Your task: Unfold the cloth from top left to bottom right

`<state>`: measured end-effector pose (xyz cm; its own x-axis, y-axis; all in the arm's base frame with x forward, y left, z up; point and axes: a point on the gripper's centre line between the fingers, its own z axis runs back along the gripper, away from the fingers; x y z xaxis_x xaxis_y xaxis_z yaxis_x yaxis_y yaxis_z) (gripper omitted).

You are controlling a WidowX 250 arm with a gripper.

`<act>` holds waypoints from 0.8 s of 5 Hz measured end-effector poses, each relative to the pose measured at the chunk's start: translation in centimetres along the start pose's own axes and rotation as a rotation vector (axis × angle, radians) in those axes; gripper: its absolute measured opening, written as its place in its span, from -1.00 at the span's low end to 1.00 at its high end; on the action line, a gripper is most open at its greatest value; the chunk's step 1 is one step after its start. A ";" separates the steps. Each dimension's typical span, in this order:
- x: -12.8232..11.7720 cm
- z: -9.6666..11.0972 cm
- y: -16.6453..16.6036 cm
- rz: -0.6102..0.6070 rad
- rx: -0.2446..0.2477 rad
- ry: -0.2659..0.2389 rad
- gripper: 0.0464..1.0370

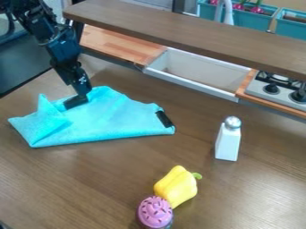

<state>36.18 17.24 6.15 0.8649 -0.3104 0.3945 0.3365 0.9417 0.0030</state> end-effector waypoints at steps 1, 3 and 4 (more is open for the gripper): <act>-0.7 -1.3 -0.2 0.016 -0.020 0.021 0.92; -0.5 -2.1 1.3 0.020 0.114 0.023 0.92; -0.4 -2.7 2.3 0.027 0.212 0.027 0.92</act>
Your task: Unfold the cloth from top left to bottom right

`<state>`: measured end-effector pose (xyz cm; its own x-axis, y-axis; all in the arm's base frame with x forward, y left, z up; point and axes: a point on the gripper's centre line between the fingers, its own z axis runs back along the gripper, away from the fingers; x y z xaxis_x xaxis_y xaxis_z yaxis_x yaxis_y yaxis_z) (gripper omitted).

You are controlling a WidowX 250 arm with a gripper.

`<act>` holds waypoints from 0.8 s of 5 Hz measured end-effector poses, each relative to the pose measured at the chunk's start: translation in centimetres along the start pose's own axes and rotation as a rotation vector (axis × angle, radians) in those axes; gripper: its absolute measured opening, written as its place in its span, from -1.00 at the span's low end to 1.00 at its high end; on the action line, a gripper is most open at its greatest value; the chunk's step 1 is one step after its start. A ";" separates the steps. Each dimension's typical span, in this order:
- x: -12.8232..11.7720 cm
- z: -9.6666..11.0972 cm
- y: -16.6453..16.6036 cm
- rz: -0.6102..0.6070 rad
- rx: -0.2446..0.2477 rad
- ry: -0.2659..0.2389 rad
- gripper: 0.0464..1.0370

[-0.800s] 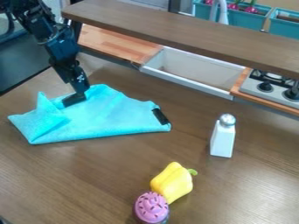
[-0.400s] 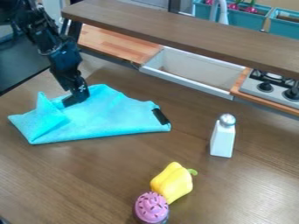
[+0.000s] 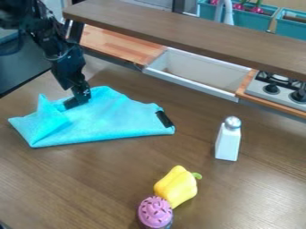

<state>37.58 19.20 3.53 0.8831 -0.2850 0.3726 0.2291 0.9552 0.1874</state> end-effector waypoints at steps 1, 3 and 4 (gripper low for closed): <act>0.1 -0.9 0.1 -0.007 0.077 -0.002 0.92; 0.5 -2.5 0.5 -0.030 0.201 0.005 0.92; 0.0 -3.4 0.5 -0.031 0.223 0.025 0.92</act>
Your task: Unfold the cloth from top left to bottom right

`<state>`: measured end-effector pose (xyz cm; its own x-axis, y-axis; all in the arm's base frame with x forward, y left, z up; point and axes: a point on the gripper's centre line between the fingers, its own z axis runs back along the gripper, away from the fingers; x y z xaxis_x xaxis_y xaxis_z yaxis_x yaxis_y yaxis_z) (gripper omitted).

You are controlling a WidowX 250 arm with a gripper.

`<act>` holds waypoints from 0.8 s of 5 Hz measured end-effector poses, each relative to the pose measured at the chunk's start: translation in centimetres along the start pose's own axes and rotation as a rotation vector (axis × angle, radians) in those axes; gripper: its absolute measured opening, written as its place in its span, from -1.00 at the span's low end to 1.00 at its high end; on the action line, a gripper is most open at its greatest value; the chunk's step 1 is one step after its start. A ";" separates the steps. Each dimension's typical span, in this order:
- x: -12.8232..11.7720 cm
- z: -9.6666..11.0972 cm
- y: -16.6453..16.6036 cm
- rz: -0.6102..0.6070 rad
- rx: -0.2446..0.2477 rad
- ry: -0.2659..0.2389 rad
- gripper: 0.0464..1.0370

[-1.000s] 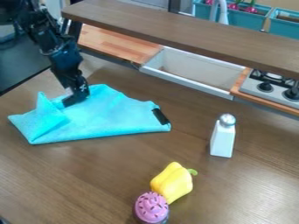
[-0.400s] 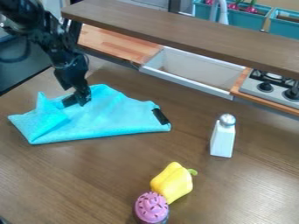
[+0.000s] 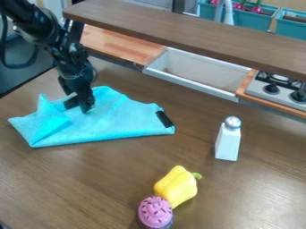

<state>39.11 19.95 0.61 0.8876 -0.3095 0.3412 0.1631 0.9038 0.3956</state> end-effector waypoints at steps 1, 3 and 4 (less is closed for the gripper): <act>0.2 0.0 0.4 0.001 0.013 0.000 0.92; 0.3 -0.6 0.6 0.009 0.017 0.014 0.92; 0.7 -0.5 1.3 0.017 0.032 0.006 0.84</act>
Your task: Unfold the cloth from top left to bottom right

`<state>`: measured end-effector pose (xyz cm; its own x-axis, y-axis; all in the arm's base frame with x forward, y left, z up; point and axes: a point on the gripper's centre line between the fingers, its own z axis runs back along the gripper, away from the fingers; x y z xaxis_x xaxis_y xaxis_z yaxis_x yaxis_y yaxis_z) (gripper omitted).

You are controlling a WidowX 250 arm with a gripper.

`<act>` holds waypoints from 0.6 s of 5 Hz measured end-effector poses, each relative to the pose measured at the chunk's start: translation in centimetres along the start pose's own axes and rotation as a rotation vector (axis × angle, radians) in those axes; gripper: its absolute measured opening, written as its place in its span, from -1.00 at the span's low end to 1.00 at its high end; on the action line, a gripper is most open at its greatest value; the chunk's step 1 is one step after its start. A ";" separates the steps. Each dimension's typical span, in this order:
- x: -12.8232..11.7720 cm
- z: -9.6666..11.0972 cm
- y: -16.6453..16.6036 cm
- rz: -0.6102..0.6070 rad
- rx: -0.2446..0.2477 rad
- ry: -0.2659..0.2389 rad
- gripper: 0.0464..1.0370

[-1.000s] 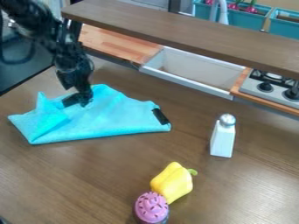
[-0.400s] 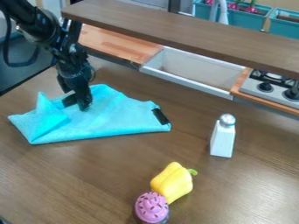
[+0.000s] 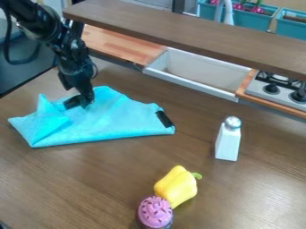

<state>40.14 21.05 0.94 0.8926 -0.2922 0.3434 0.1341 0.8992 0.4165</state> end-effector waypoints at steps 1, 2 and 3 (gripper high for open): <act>-0.1 -0.2 0.0 0.002 -0.004 0.004 0.27; -0.2 -0.3 0.2 0.003 0.005 0.007 -0.34; -0.3 -0.3 0.2 0.001 -0.004 0.012 -0.79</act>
<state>40.00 21.37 0.69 0.8978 -0.2871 0.3340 0.1347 0.9010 0.4124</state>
